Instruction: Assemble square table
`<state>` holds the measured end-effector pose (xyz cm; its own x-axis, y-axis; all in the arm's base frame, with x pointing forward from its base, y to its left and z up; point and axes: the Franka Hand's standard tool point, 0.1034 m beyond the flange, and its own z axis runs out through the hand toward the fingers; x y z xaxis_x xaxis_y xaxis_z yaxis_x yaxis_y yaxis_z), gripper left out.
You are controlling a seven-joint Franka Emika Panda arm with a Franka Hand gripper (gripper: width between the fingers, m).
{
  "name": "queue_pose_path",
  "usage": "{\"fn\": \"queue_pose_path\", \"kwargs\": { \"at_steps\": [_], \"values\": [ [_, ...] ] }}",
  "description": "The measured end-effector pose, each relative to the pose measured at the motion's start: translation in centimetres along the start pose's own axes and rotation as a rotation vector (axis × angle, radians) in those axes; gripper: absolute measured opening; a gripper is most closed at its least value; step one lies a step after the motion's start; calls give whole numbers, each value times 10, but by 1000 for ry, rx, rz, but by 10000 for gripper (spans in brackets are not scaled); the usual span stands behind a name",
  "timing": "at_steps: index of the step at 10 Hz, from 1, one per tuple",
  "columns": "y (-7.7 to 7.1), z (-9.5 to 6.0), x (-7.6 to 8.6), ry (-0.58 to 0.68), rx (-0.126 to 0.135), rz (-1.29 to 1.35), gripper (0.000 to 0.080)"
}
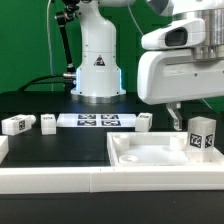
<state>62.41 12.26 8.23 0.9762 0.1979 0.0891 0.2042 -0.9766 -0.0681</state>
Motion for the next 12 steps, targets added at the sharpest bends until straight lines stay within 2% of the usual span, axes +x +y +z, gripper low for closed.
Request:
{"fn": "queue_pose_path", "kwargs": {
  "at_steps": [6, 8, 9, 12],
  "values": [
    [3, 0, -1, -3, -9, -296, 649],
    [3, 0, -1, -3, -9, -291, 382],
    [3, 0, -1, -3, -9, -264, 285],
    [3, 0, -1, -2, -9, -176, 287]
  ]
}}
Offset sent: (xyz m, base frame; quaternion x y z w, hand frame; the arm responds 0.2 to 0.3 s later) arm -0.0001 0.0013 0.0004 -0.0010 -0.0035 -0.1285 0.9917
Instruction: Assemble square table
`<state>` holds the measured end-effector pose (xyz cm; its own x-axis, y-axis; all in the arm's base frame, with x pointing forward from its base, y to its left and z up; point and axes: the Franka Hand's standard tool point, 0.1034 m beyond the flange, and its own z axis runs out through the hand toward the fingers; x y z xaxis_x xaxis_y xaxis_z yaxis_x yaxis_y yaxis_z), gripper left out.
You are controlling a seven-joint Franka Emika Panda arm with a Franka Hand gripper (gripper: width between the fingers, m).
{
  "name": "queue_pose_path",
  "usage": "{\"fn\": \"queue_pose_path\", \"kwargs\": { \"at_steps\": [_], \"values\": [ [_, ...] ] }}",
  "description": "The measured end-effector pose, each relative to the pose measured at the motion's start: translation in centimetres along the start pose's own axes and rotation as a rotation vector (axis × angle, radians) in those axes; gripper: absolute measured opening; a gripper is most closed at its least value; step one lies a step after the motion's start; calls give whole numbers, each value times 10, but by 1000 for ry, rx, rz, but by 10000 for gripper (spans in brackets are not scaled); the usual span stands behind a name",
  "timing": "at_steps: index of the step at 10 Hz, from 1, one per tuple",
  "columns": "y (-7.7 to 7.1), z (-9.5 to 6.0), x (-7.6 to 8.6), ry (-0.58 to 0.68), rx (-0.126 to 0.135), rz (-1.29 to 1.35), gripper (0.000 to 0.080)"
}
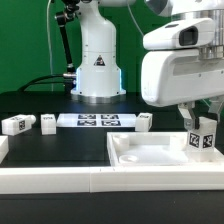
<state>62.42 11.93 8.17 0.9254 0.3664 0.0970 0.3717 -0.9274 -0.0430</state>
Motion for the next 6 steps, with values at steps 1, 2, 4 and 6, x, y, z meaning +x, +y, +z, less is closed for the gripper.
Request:
{"fn": "queue_pose_path", "kwargs": {
  "at_steps": [1, 2, 4, 6],
  "values": [
    [0, 0, 0, 1, 0, 85, 287],
    [1, 0, 0, 2, 0, 208, 287],
    [2, 0, 0, 5, 6, 467, 287],
    [0, 0, -1, 5, 1, 671, 287]
  ]
}}
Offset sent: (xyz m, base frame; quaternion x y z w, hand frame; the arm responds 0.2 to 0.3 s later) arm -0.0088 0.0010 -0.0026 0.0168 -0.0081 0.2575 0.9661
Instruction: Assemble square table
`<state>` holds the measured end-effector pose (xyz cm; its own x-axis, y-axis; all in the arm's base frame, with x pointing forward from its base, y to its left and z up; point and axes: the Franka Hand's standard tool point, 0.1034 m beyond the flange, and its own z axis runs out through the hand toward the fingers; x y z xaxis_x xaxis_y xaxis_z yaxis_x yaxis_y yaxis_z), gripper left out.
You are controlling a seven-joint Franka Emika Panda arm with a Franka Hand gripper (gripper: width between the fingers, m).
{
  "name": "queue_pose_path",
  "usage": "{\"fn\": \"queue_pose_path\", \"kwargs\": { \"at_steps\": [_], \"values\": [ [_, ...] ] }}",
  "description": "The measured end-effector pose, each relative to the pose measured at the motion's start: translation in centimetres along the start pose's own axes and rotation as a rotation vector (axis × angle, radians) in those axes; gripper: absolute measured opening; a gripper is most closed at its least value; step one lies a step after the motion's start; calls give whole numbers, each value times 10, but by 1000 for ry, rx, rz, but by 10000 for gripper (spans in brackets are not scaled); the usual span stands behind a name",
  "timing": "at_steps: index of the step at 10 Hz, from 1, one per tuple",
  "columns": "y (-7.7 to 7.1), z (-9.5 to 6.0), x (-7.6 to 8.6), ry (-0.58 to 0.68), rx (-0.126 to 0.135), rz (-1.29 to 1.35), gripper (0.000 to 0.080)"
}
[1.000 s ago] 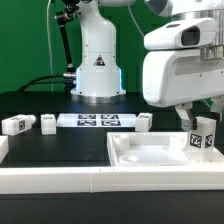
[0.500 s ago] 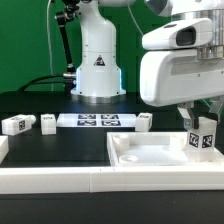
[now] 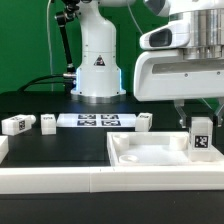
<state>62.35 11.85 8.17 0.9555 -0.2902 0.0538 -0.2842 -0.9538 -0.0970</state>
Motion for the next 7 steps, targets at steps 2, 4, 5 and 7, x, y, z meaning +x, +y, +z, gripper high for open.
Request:
{"fn": "queue_pose_path", "kwargs": {
  "at_steps": [2, 4, 5, 7],
  "values": [
    [0, 0, 0, 5, -8, 221, 288],
    [-1, 0, -1, 8, -9, 445, 288],
    [-2, 0, -2, 7, -14, 526, 288],
    [-1, 0, -1, -2, -14, 604, 288]
  ]
}}
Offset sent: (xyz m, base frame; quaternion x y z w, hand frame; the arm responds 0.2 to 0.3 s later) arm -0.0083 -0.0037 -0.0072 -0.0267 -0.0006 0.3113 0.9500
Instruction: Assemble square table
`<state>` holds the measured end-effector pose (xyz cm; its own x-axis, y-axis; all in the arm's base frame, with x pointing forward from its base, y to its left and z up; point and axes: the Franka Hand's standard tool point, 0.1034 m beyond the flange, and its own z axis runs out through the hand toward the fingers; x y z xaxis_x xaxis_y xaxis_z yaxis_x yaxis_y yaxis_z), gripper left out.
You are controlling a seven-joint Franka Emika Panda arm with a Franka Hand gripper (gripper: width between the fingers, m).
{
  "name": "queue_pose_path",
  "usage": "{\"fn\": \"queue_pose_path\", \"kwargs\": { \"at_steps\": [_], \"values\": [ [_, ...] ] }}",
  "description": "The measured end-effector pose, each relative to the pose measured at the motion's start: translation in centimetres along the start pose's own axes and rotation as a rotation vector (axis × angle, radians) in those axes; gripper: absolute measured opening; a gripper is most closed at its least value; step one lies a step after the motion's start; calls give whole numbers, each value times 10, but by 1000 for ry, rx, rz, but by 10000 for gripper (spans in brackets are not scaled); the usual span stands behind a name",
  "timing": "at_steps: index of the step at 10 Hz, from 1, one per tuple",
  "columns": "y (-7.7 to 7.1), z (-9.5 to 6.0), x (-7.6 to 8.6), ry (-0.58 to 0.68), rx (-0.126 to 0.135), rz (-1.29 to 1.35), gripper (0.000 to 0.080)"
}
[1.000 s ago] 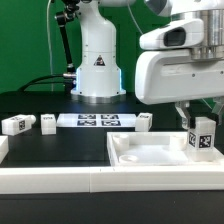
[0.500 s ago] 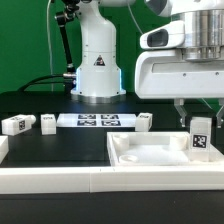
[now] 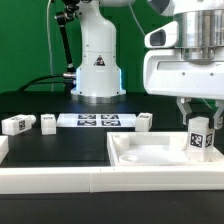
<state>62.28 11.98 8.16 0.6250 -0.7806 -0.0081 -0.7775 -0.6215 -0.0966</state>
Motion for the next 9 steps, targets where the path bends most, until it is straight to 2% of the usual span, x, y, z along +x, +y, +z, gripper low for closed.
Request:
{"fn": "queue_pose_path", "kwargs": {
  "at_steps": [2, 3, 4, 5, 6, 7, 8, 9],
  "values": [
    [0, -1, 0, -19, -9, 36, 288],
    [-1, 0, -1, -18, -5, 62, 388],
    [-1, 0, -1, -18, -3, 34, 388],
    [-1, 0, -1, -21, -6, -22, 527],
    [-1, -1, -2, -30, -16, -90, 612],
    [-2, -1, -2, -52, -37, -194, 612],
    [-6, 0, 3, -55, -27, -337, 642],
    [-5, 0, 7, -53, -12, -371, 642]
  ]
}}
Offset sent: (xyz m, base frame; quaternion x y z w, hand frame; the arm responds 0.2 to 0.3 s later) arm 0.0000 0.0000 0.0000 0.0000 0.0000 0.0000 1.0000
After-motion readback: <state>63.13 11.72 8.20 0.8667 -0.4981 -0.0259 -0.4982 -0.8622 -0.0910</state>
